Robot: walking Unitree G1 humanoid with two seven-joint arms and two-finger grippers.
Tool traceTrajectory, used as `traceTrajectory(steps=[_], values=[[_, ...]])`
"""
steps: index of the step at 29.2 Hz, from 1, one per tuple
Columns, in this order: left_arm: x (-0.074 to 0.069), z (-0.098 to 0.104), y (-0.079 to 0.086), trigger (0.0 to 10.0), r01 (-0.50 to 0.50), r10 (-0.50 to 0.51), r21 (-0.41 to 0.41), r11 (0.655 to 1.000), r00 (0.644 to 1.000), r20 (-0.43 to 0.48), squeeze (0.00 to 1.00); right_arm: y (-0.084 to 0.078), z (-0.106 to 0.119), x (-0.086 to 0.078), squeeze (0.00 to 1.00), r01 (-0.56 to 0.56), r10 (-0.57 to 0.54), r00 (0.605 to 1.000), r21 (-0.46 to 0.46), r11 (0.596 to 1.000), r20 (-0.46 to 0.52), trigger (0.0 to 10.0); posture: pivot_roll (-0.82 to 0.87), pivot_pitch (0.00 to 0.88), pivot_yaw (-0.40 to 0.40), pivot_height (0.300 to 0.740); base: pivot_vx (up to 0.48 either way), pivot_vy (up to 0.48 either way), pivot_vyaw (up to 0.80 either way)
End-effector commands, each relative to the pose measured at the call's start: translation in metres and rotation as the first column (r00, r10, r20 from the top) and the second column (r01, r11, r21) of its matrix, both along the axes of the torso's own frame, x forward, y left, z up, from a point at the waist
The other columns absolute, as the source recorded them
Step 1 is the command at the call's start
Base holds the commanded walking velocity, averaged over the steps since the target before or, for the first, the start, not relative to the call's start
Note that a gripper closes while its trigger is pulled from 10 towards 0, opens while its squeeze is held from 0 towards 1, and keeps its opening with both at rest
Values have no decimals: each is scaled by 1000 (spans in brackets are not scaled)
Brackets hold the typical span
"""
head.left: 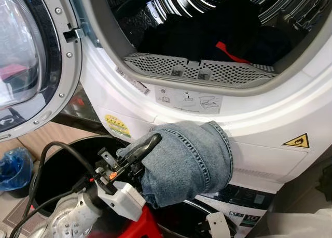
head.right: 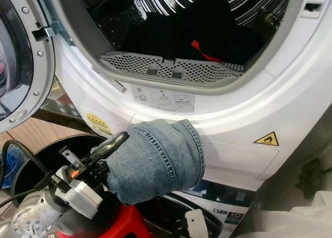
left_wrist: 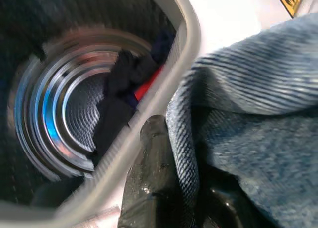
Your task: Clothes washing
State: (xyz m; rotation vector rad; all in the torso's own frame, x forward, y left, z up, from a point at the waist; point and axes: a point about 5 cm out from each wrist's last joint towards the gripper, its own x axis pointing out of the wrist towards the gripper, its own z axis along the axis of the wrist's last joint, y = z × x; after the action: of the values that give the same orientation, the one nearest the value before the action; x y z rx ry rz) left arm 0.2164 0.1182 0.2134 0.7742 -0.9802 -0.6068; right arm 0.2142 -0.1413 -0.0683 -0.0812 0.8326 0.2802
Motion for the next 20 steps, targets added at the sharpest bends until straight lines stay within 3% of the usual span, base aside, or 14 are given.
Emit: traceTrajectory(steps=[1, 4, 7, 15, 18, 20], values=[[2, 20, 0, 0, 30, -27, -28, 999, 995, 91, 0, 4, -2, -2, 0, -4, 4, 1000, 2, 1000, -16, 10000, 58, 20, 61, 740, 0, 0, 0], [9, 29, -2, 0, 36, -34, -11, 999, 992, 123, 0, 4, -2, -2, 0, -1, 1, 1000, 2, 1000, -17, 10000, 58, 18, 63, 740, 0, 0, 0], [20, 59, -6, 0, 52, -51, 1, 999, 973, 226, 0, 5, -2, -3, 0, 4, -4, 1000, 6, 1000, -18, 10000, 57, 16, 67, 740, 0, 0, 0], [36, 91, -18, 0, 91, -90, 13, 996, 942, 324, 0, 7, -2, -3, 0, 4, -4, 1000, 10, 1000, -21, 10000, 59, 11, 69, 740, 0, 0, 0], [43, 117, -34, 0, 145, -151, 48, 988, 888, 433, 0, 9, -3, -4, 0, 4, -4, 1000, 15, 1000, -22, 10000, 54, 7, 74, 740, 0, 0, 0], [44, 119, -35, 0, 146, -155, 53, 988, 885, 439, 0, 9, -3, -4, 0, 5, -5, 1000, 16, 1000, -22, 10000, 54, 7, 74, 740, 0, 0, 0]])
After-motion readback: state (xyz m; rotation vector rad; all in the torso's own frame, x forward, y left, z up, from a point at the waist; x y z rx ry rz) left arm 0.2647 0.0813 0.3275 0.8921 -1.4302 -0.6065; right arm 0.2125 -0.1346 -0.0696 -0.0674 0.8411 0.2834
